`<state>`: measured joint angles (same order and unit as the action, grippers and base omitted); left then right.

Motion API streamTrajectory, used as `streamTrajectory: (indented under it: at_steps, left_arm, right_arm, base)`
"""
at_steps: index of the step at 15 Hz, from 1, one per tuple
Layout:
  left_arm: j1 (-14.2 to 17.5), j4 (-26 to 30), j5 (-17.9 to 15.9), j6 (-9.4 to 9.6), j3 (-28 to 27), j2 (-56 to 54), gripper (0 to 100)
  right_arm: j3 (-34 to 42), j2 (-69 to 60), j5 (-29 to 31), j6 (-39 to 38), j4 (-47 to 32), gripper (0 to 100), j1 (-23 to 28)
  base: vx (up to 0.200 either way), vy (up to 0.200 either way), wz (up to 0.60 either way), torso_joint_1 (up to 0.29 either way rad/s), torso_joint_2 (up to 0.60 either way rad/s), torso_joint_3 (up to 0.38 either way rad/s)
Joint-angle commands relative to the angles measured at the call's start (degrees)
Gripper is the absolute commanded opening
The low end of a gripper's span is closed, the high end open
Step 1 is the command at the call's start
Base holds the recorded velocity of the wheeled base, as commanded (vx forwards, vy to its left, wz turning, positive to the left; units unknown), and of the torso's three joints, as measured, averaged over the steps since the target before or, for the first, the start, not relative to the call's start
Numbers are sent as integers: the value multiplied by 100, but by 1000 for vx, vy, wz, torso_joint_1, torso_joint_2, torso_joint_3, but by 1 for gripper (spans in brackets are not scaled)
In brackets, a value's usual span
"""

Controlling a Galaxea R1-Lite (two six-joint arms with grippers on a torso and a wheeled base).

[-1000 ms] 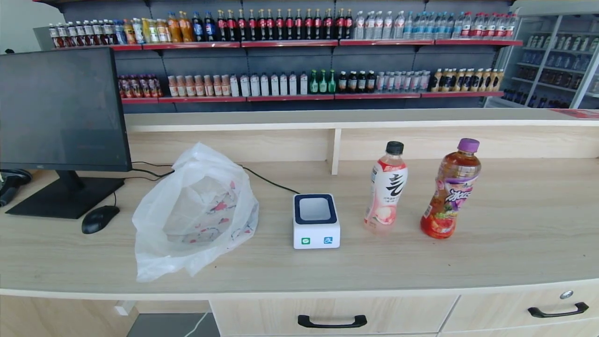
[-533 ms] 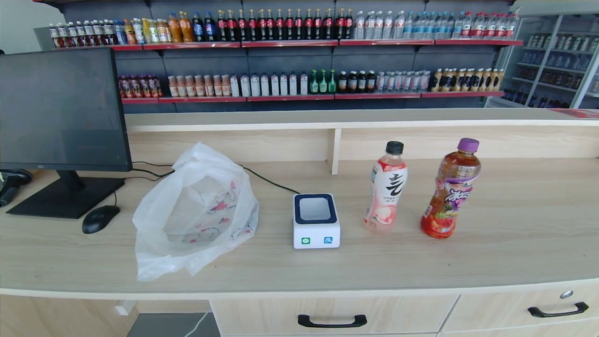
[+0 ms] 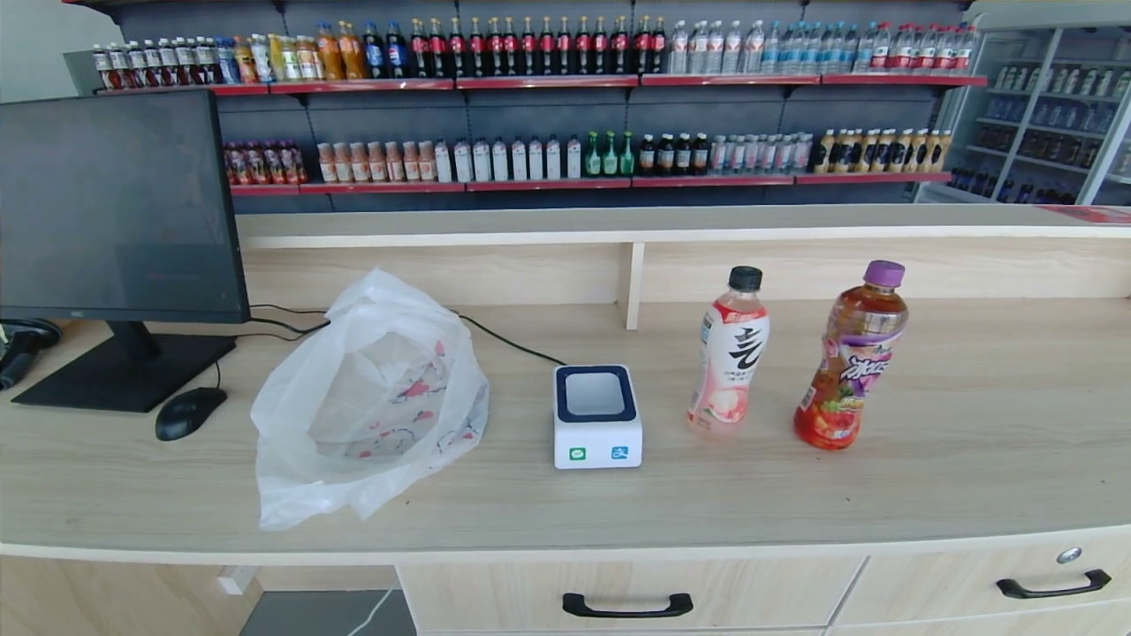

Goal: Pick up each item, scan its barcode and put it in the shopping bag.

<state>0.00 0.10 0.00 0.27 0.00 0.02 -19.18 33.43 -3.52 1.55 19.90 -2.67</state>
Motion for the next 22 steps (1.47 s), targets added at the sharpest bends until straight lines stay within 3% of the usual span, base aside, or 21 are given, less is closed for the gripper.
streamTrajectory:
  at_steps: [1, 4, 7, 10, 15, 16, 19, 22]
  left_arm:
    - [0, -1, 0, 0, 0, -2, 100]
    - [0, -1, 0, 0, 0, -2, 100]
    - [0, -1, 0, 0, 0, -2, 100]
    - [0, -1, 0, 0, 0, -2, 100]
    - [0, -1, 0, 0, 0, -2, 100]
    - [0, -1, 0, 0, -9, -2, 100]
    - [0, -1, 0, 0, 0, -2, 100]
    - [0, -1, 0, 0, 0, -2, 100]
  right_arm:
    - [-183, 2247, -8, 82, 1851, 100, -260]
    - [-455, 3803, 1, 214, 3618, 100, -559]
    - [-1141, 4919, 159, 285, 4550, 100, -1210]
    - [-1361, 5640, 537, 258, 5261, 100, -1895]
    - [-1361, 6791, 1319, 206, 7011, 100, -2352]
    - [-1378, 6861, 1389, 188, 7011, 100, -2458]
    - [-1457, 7169, 2444, -102, 7011, 100, -3090]
    - [-1387, 7362, 2532, -102, 7011, 100, -3117]
  base:
    - [0, 0, 0, 0, 0, 0]
    - [0, 0, 0, 0, 0, 0]
    - [0, 0, 0, 0, 0, 0]
    - [0, 0, 0, 0, 0, 0]
    - [0, 0, 0, 0, 0, 0]
    - [0, 0, 0, 0, 0, 0]
    - [0, 0, 0, 0, 0, 0]
    - [0, 0, 0, 0, 0, 0]
